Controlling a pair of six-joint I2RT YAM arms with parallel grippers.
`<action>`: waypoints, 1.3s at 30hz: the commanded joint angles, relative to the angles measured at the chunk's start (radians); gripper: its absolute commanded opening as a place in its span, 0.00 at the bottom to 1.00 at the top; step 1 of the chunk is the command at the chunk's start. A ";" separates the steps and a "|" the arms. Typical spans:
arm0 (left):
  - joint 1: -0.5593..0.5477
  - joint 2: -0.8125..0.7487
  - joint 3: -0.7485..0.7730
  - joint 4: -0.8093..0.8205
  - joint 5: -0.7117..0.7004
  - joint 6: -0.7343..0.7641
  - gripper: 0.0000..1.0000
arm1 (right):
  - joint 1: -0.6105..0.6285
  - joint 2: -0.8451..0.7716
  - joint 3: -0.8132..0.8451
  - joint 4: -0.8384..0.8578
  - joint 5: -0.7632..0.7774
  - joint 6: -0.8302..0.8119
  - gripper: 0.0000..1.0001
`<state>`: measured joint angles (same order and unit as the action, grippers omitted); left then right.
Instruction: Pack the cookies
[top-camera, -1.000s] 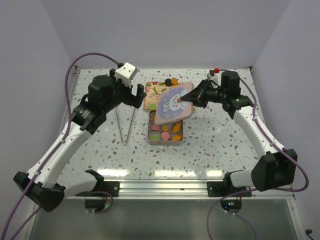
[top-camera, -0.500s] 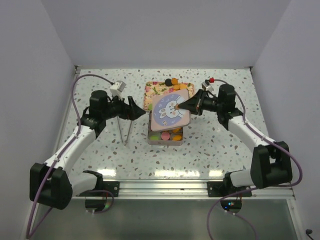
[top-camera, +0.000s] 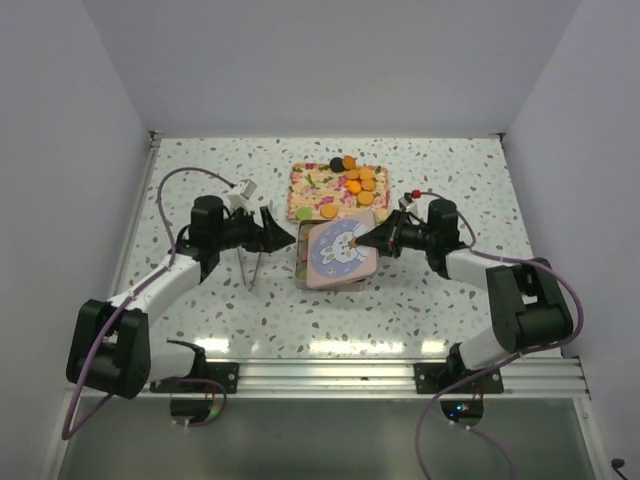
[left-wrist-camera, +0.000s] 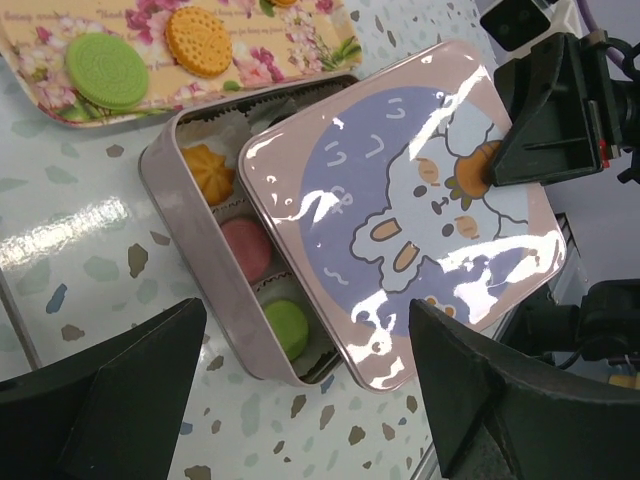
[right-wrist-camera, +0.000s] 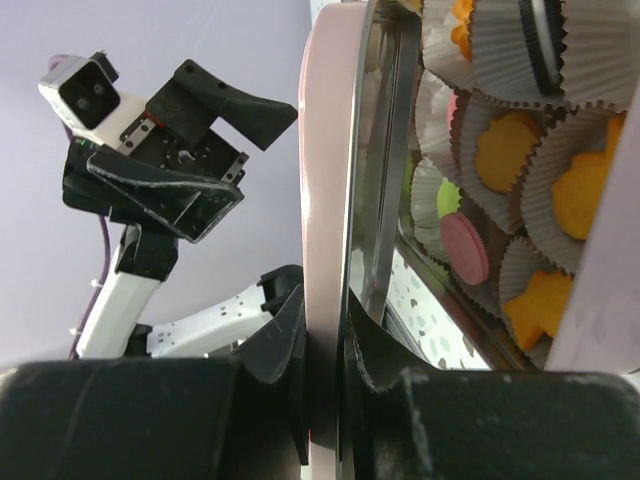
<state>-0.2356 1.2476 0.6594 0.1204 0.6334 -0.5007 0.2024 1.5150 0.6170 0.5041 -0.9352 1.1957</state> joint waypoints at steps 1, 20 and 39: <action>0.007 0.045 -0.010 0.113 0.049 -0.027 0.88 | -0.003 0.008 -0.011 0.146 -0.008 -0.005 0.00; 0.005 0.234 -0.018 0.234 0.118 -0.039 0.87 | -0.037 0.175 -0.028 0.160 -0.010 -0.111 0.58; 0.007 0.331 0.009 0.283 0.150 -0.053 0.86 | -0.054 0.191 0.017 -0.323 0.042 -0.472 0.70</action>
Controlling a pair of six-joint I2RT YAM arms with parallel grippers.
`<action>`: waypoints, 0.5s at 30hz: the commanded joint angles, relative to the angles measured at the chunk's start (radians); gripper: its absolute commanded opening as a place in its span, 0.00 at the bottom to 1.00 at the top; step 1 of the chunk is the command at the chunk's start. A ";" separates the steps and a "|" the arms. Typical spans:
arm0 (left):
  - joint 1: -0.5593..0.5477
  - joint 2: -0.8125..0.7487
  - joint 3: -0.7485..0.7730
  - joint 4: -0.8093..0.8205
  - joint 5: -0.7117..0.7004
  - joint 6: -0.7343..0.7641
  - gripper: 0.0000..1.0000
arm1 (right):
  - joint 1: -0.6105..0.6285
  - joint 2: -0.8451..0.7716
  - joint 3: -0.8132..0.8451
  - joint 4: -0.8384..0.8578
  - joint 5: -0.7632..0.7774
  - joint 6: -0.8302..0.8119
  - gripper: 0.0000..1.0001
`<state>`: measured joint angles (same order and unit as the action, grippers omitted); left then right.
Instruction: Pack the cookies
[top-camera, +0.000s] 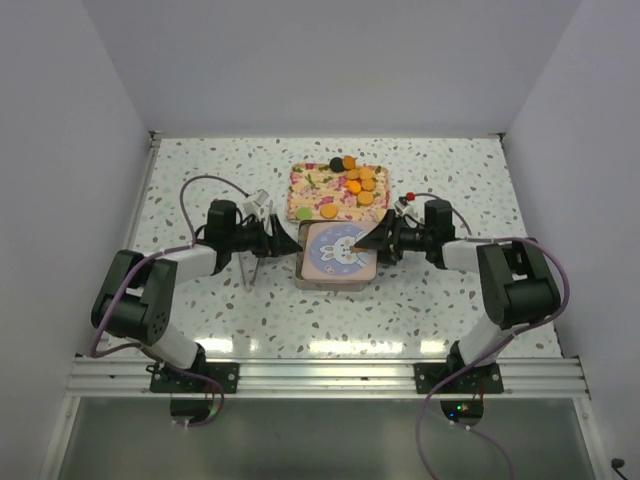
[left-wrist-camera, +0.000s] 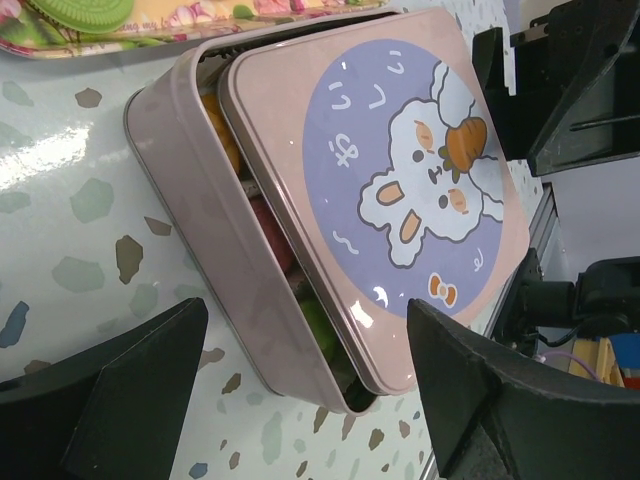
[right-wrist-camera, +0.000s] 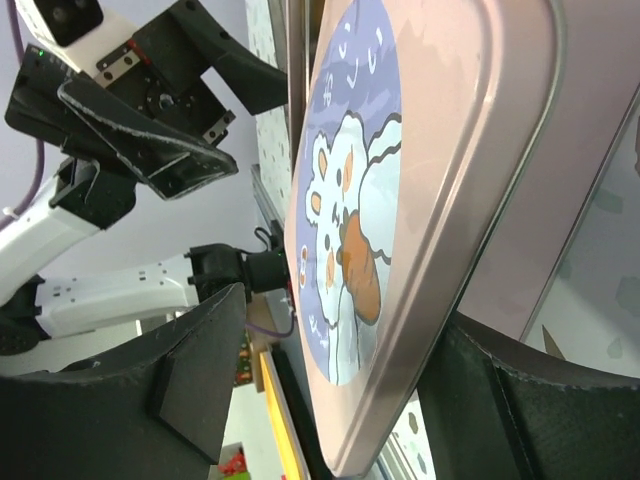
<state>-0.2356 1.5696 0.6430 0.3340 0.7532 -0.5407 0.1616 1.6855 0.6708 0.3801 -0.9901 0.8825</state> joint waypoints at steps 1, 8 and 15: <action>0.005 0.012 0.029 0.072 0.031 -0.013 0.86 | -0.013 0.019 -0.049 -0.198 0.102 -0.157 0.70; 0.005 0.030 0.049 0.071 0.043 -0.010 0.86 | -0.013 -0.012 -0.048 -0.323 0.157 -0.224 0.71; 0.005 0.032 0.043 0.069 0.046 -0.007 0.86 | -0.014 -0.073 0.004 -0.515 0.243 -0.324 0.72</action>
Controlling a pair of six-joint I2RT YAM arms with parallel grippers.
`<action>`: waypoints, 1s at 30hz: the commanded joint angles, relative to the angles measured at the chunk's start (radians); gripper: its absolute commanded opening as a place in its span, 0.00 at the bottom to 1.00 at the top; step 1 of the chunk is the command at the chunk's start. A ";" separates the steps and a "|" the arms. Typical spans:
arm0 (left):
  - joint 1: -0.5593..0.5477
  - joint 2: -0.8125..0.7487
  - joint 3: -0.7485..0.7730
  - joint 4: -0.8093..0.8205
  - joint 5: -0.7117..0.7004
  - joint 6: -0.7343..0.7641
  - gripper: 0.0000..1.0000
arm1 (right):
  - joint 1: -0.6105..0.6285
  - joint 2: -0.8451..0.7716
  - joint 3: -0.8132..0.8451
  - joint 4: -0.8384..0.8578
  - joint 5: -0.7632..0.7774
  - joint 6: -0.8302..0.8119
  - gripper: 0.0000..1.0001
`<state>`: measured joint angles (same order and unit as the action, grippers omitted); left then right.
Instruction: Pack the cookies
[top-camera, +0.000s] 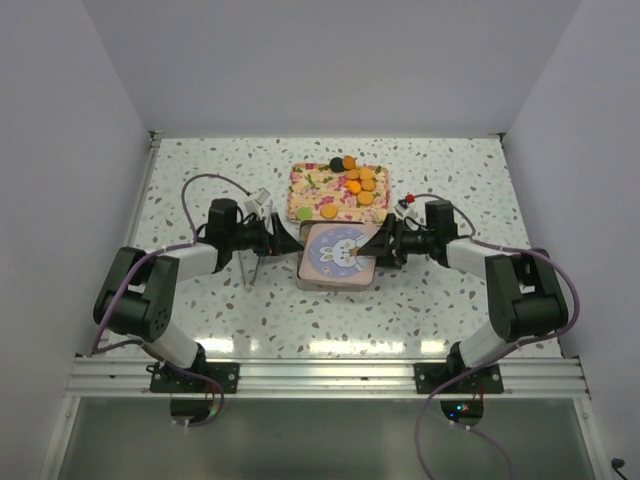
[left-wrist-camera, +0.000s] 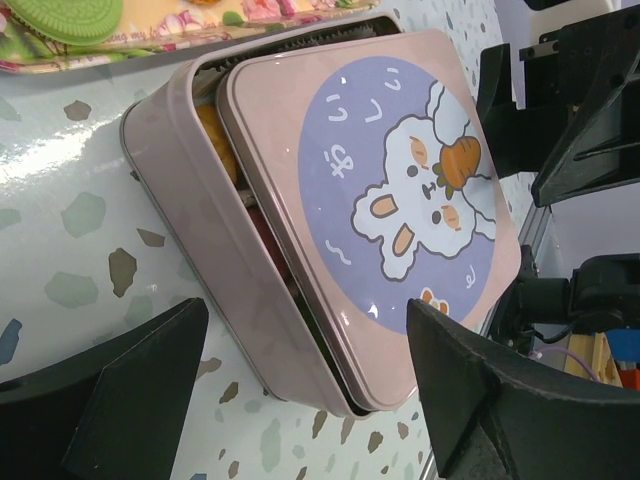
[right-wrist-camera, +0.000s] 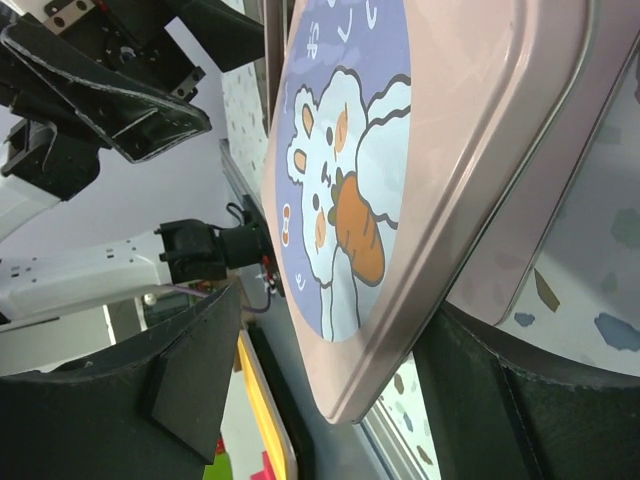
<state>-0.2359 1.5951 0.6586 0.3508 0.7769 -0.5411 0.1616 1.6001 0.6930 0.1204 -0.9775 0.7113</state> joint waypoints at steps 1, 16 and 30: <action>0.006 0.006 0.026 0.056 0.022 -0.005 0.86 | -0.014 0.006 -0.006 -0.267 0.235 -0.165 0.73; 0.004 0.016 0.015 0.071 0.024 -0.008 0.85 | -0.040 -0.003 0.063 -0.412 0.298 -0.246 0.74; 0.004 0.023 0.003 0.100 0.016 -0.026 0.85 | -0.051 -0.091 0.172 -0.579 0.349 -0.303 0.78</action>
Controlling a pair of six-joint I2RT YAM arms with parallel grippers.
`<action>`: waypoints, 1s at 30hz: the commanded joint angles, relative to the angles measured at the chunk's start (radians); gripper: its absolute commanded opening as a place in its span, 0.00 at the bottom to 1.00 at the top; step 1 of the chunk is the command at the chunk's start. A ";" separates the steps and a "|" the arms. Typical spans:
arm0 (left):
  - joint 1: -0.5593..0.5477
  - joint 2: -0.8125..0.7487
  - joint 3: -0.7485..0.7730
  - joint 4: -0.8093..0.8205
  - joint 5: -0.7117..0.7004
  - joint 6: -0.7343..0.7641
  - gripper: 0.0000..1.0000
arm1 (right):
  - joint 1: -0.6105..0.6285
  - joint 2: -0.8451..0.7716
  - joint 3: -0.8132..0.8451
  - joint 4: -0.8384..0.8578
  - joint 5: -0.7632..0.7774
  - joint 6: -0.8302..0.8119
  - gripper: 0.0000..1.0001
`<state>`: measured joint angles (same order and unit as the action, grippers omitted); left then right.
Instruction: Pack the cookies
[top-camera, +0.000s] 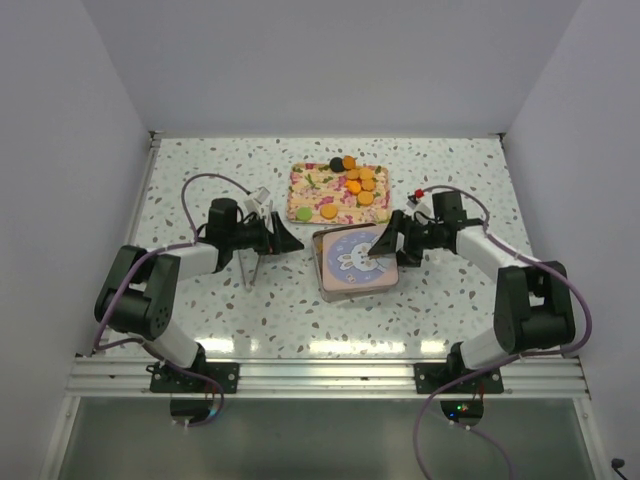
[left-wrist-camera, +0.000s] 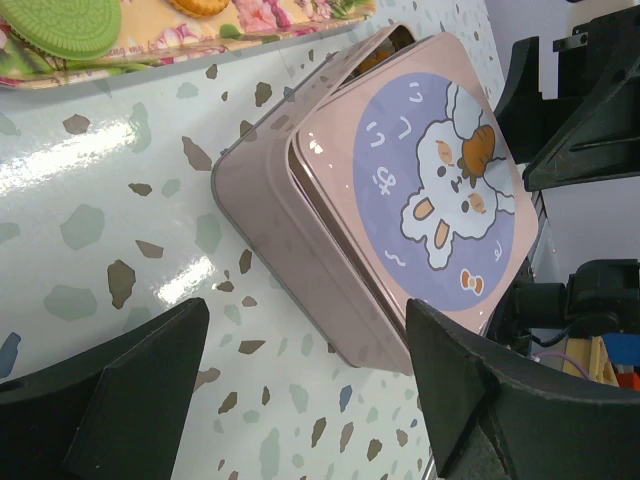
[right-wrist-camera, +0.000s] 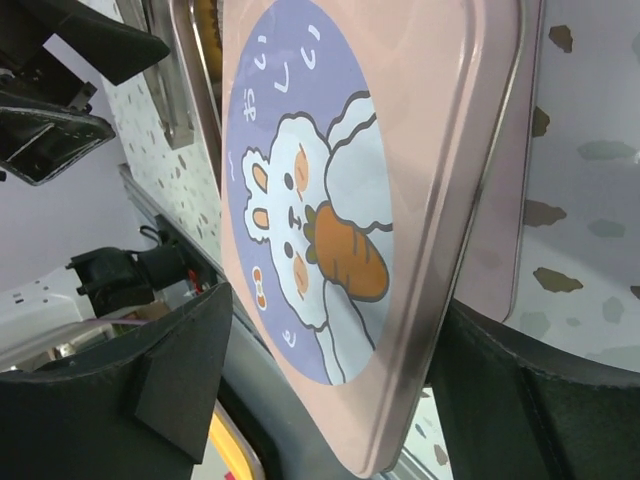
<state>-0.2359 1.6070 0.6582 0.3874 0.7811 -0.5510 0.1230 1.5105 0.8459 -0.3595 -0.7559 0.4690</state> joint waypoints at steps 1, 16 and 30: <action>0.004 0.013 0.007 0.064 0.012 -0.017 0.85 | -0.014 -0.009 0.022 -0.104 0.128 -0.061 0.80; -0.023 0.019 0.029 0.048 -0.016 -0.001 0.85 | -0.022 -0.042 0.180 -0.327 0.268 -0.102 0.99; -0.261 0.060 0.357 -0.386 -0.393 0.177 0.87 | -0.022 -0.056 0.229 -0.397 0.299 -0.121 0.99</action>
<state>-0.4828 1.6463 0.9695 0.0841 0.4805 -0.4255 0.1036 1.4937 1.0378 -0.7254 -0.4828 0.3710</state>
